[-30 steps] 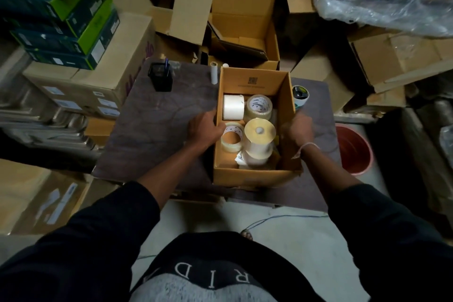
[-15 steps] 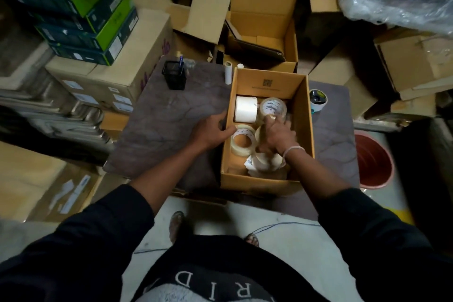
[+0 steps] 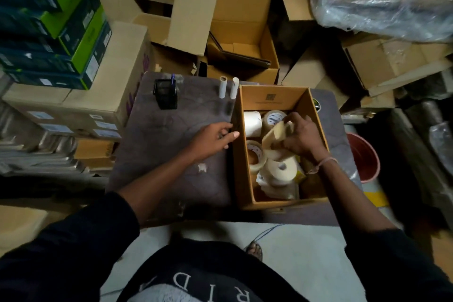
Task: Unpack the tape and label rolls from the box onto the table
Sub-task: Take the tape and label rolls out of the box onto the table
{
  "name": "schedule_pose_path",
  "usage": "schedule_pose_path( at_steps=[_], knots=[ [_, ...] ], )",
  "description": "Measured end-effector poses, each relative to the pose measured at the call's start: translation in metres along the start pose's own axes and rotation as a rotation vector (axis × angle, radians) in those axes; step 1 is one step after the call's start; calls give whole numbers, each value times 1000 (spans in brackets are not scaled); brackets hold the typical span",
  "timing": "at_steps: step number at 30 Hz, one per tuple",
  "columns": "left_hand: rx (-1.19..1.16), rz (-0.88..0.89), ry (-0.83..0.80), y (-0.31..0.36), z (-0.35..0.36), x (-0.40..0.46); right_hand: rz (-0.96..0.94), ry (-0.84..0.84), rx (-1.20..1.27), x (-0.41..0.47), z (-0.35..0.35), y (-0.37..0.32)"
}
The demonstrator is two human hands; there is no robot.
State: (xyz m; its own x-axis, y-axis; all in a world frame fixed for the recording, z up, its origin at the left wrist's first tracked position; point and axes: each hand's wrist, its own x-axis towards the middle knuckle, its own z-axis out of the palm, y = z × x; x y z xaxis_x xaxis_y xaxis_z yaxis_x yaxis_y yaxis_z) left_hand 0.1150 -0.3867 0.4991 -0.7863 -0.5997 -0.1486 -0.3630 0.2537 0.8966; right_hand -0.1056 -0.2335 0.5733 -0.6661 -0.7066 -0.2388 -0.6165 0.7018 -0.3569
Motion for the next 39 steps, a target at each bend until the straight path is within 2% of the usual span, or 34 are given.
schedule_pose_path(
  at_steps=[5,11,14,19,23,29,33,39],
  knots=[
    [-68,-20,15,-26,-31,7,-16,125,136,-10,-42,-38],
    [-70,-137,128,-74,-75,8,-178,134,184,-8,-63,-129],
    [-131,-226,244,-101,-95,1,-277,109,159,16,-33,-169],
    [-125,-326,336,-132,-118,-29,-308,-79,36,81,67,-209],
    [-126,-369,358,-153,-131,-54,-223,-157,-113,111,134,-217],
    [-104,-376,323,-161,-141,-72,-253,-173,-174,127,186,-212],
    [-99,-362,306,-155,-137,-71,-293,-151,-212,125,196,-208],
    [-105,-331,254,-130,-115,-53,-300,-270,-151,125,169,-207]
  ],
)
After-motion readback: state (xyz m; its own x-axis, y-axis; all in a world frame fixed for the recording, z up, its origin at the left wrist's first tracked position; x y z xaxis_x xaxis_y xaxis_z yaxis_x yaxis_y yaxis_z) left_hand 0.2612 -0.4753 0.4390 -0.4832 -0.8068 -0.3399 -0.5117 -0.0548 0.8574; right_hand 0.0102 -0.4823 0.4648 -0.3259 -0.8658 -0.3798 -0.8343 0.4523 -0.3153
